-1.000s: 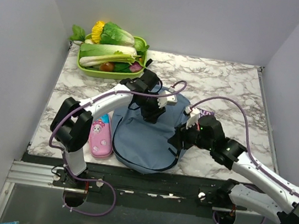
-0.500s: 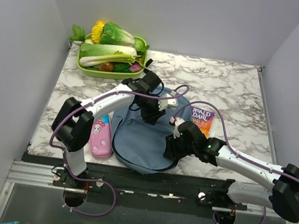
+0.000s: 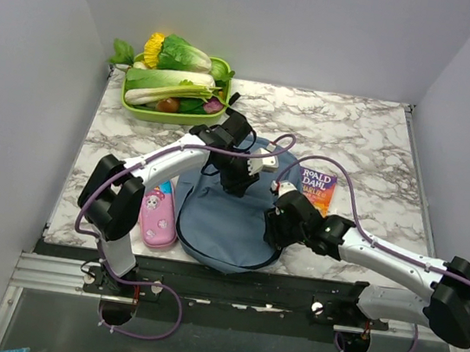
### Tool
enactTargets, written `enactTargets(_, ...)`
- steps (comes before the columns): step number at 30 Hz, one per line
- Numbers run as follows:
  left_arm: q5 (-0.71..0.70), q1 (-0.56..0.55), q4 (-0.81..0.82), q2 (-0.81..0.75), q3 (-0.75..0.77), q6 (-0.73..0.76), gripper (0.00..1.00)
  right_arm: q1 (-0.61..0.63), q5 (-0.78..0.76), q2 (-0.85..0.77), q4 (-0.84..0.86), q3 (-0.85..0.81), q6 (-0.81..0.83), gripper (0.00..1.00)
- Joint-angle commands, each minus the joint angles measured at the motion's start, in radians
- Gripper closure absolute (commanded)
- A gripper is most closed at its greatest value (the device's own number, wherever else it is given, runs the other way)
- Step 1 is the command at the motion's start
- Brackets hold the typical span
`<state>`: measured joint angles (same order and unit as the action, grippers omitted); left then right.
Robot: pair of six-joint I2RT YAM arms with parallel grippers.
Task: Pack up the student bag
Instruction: Adjust the student bag at the center of the board.
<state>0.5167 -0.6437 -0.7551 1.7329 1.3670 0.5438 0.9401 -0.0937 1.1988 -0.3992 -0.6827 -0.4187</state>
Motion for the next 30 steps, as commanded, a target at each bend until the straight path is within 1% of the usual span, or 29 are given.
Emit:
enactTargets(1, 0.0, -0.005, 0.007, -0.041, -0.025, -0.015, 0.6, 0.006, -0.072, -0.015, -0.023, -0.005, -0.008, 0.48)
enactTargets(5, 0.0, -0.005, 0.023, -0.047, -0.037, -0.022, 0.6, 0.009, -0.095, -0.001, -0.067, -0.011, -0.011, 0.48)
enactTargets(10, -0.001, -0.005, 0.039, -0.055, -0.048, -0.034, 0.6, 0.019, -0.066, 0.035, -0.096, -0.009, -0.025, 0.49)
enactTargets(13, -0.004, -0.005, 0.051, -0.059, -0.054, -0.039, 0.6, 0.028, -0.025, 0.039, -0.063, 0.005, -0.028, 0.53)
enactTargets(14, -0.01, -0.005, 0.059, -0.061, -0.055, -0.045, 0.6, 0.028, -0.006, 0.036, -0.05, 0.009, -0.028, 0.56)
enactTargets(15, -0.015, -0.005, 0.065, -0.061, -0.057, -0.048, 0.6, 0.028, 0.021, 0.035, -0.038, 0.012, -0.029, 0.61)
enactTargets(20, -0.046, -0.005, 0.118, -0.067, -0.068, -0.08, 0.63, 0.031, 0.045, 0.035, 0.008, 0.014, -0.042, 0.74)
enactTargets(21, -0.059, -0.005, 0.141, -0.065, -0.068, -0.097, 0.63, 0.031, 0.046, 0.033, 0.016, 0.014, -0.04, 0.8)
enactTargets(23, -0.082, -0.005, 0.169, -0.059, -0.065, -0.117, 0.66, 0.031, 0.042, 0.025, 0.036, 0.006, -0.035, 0.87)
enactTargets(24, -0.093, -0.005, 0.193, -0.056, -0.062, -0.126, 0.67, 0.031, 0.035, 0.019, 0.048, 0.003, -0.034, 0.94)
enactTargets(27, -0.144, -0.002, 0.229, -0.033, -0.023, -0.162, 0.72, 0.031, 0.026, -0.002, 0.12, -0.011, -0.017, 0.99)
enactTargets(30, -0.144, 0.013, 0.202, 0.007, 0.067, -0.203, 0.73, 0.031, 0.055, -0.001, 0.19, -0.034, 0.007, 0.99)
